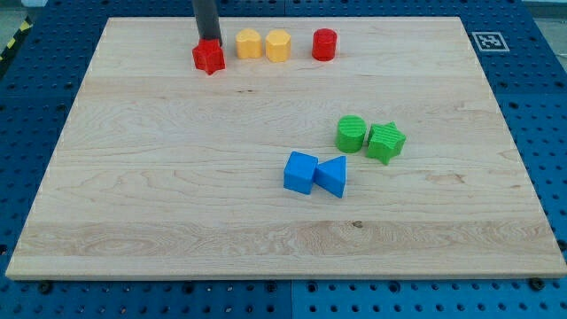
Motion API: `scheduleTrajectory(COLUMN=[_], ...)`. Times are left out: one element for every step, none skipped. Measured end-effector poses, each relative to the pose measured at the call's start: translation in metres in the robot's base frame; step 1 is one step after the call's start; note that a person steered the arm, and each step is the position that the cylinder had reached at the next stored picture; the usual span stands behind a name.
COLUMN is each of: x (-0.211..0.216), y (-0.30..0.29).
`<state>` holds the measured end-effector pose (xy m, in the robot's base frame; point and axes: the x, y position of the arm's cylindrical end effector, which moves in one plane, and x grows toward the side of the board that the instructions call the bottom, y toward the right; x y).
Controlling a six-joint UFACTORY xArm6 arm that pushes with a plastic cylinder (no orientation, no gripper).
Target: Locate the red circle horizontally at the right side of the red star
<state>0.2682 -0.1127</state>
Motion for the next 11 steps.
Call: scheduleTrajectory(x=[0.019, 0.004, -0.025, -0.057, -0.073, -0.073, -0.069, -0.043, -0.009, 0.019, 0.035], y=[0.018, 0.019, 0.013, 0.033, 0.106, 0.174, 0.184, 0.184, 0.184, 0.184, 0.184])
